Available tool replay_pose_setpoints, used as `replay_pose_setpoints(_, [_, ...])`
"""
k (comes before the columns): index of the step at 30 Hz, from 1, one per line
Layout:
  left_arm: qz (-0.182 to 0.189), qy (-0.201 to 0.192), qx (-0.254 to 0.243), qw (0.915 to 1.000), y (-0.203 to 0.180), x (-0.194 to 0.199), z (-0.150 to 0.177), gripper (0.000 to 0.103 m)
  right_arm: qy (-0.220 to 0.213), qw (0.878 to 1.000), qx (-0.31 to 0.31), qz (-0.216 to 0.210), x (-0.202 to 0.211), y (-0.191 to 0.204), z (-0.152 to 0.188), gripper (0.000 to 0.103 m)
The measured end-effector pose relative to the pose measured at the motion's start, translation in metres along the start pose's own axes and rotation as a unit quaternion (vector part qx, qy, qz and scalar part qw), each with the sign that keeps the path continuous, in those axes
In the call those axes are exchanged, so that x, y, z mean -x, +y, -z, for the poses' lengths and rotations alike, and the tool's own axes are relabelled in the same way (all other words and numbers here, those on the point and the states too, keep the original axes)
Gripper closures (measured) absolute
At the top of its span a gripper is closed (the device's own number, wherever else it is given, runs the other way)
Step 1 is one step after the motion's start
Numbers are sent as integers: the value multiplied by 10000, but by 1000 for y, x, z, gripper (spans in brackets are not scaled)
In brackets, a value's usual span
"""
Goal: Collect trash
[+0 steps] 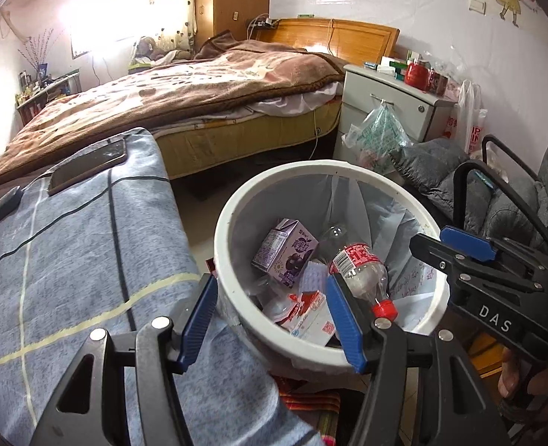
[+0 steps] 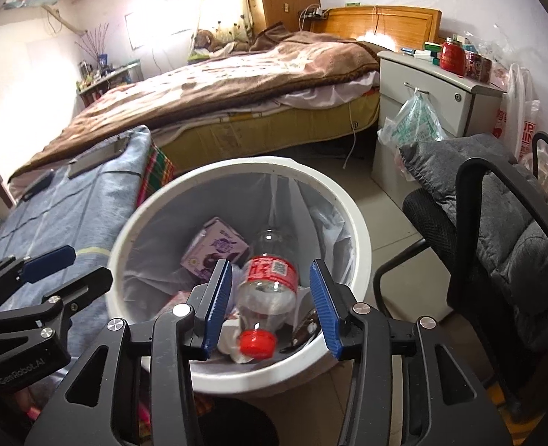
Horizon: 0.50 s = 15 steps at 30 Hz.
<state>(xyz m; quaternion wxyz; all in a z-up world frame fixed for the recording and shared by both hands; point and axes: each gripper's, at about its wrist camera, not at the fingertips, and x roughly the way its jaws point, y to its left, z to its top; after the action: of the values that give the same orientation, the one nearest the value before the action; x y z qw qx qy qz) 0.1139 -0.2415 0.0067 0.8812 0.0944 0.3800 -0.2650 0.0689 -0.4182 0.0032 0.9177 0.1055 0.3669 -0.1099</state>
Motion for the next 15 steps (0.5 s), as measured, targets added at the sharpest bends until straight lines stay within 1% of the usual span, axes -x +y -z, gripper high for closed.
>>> replay_pose_setpoints(5, [-70, -206, 96, 9997, 5, 21, 12, 40, -252, 9996, -54, 102, 17, 8, 10, 57])
replay_pose_setpoints(9, [-131, -383, 178, 9990, 10, 38, 23, 38, -472, 9984, -4, 312, 32, 17, 20, 57])
replay_pose_setpoints(12, [-287, -491, 214, 9981, 12, 47, 32, 37, -598, 9975, -23, 373, 42, 23, 28, 57])
replay_pose_setpoints(15, [-365, -548, 240, 9975, 15, 54, 40, 37, -736, 9966, -11, 369, 53, 30, 35, 57])
